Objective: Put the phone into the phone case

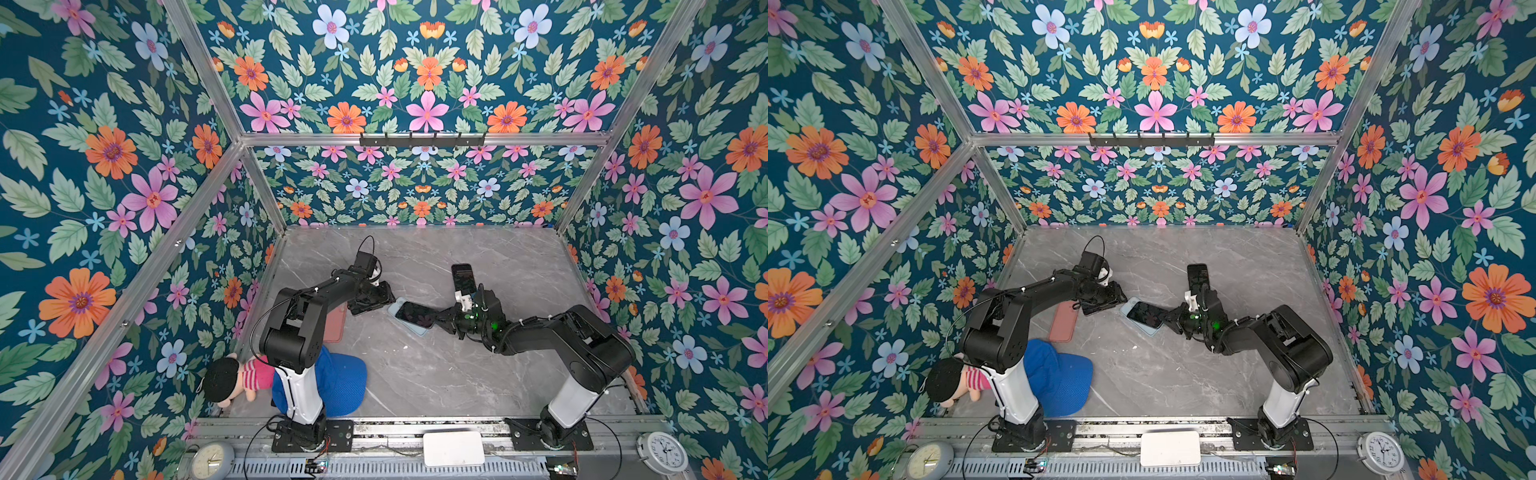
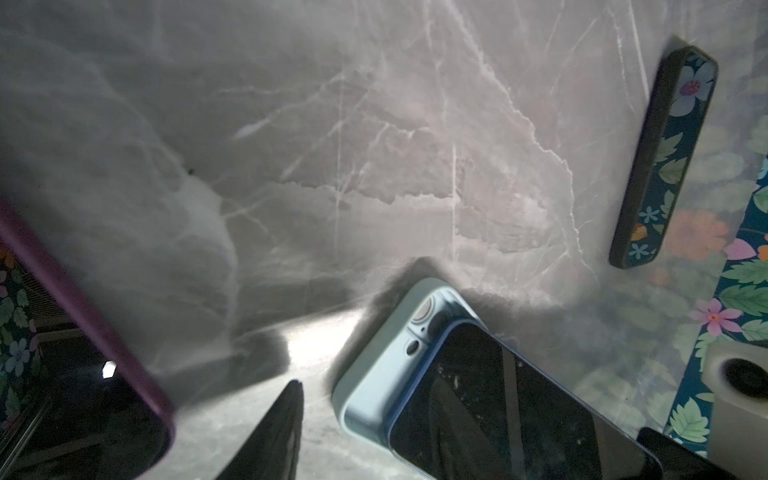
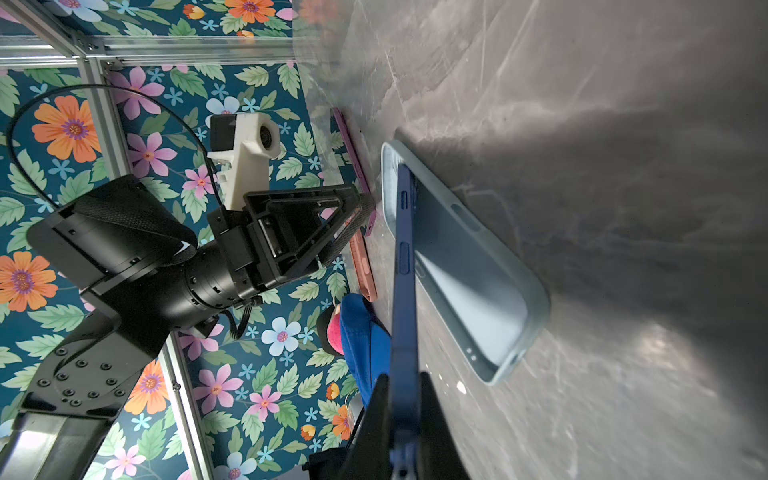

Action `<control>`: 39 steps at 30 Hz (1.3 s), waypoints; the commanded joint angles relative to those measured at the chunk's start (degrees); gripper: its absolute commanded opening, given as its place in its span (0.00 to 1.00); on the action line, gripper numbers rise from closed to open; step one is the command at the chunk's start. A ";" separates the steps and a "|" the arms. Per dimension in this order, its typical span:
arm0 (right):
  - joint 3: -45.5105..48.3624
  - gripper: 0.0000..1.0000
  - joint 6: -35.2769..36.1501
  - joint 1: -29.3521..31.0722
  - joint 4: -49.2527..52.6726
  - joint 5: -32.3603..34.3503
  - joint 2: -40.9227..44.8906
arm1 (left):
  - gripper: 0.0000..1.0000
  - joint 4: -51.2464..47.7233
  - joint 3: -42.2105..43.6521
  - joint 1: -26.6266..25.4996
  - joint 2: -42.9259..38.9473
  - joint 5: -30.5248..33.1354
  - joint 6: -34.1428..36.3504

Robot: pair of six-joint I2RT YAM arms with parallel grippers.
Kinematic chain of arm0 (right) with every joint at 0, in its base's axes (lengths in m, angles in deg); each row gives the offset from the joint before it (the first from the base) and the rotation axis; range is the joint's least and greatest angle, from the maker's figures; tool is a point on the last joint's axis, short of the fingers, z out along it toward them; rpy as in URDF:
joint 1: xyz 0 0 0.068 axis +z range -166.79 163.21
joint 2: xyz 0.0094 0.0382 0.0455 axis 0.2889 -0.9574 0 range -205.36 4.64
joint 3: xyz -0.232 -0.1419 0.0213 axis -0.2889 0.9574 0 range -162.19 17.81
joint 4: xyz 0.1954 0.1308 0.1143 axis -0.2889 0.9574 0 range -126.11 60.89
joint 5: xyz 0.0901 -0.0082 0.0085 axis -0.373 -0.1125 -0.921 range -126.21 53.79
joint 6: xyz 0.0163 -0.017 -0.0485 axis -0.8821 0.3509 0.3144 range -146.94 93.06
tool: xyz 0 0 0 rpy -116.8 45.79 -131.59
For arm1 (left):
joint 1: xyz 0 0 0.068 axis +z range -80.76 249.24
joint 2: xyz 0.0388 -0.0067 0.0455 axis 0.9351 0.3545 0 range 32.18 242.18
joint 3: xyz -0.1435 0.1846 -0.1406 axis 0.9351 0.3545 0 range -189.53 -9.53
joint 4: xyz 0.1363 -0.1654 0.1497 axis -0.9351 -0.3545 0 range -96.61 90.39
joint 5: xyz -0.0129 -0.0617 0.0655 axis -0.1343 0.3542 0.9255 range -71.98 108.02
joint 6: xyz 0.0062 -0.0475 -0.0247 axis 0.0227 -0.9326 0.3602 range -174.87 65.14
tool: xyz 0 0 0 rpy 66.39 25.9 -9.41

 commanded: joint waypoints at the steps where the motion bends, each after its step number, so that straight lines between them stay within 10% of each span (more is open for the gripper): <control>1: -0.11 0.00 -1.21 0.35 -3.62 -0.65 -0.24 | 0.52 1.13 0.17 0.01 0.29 -1.29 -0.16; 39: -1.11 0.06 -2.39 1.24 -6.78 -0.38 -7.55 | 0.51 8.61 5.04 -0.08 0.38 -7.52 -2.94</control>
